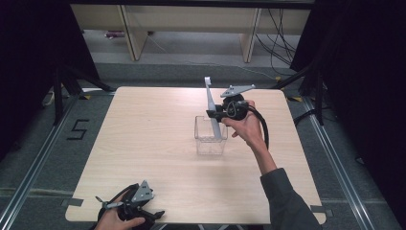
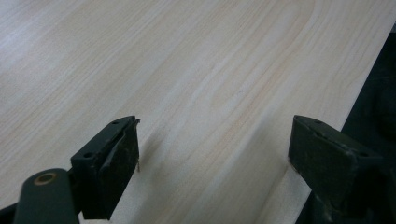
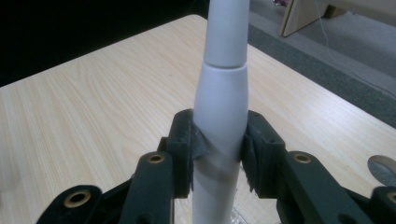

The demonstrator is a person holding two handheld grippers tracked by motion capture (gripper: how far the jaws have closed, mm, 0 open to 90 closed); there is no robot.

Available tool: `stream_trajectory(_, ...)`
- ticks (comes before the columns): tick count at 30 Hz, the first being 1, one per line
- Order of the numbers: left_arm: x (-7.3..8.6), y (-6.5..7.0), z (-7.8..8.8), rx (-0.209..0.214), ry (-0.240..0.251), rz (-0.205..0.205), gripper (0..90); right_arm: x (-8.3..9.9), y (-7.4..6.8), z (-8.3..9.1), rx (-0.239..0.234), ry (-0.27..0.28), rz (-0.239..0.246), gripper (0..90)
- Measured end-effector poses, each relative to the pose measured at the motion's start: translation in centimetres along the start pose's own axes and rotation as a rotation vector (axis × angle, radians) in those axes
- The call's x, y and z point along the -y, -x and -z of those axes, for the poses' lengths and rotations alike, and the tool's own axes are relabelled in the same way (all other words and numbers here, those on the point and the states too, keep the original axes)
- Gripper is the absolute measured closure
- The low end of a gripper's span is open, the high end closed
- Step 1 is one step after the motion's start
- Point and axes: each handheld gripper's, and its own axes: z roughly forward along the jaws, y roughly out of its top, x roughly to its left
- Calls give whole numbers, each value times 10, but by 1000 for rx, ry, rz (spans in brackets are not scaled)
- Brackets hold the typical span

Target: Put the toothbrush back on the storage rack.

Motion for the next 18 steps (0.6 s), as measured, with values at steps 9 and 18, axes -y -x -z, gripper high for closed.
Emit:
stream_trajectory(9,0,0,0,4,-4,-1,157,13,5,-18,-3,-48,17,667)
stream_trajectory(18,0,1,0,5,-6,-2,157,23,7,-30,7,-97,15,667)
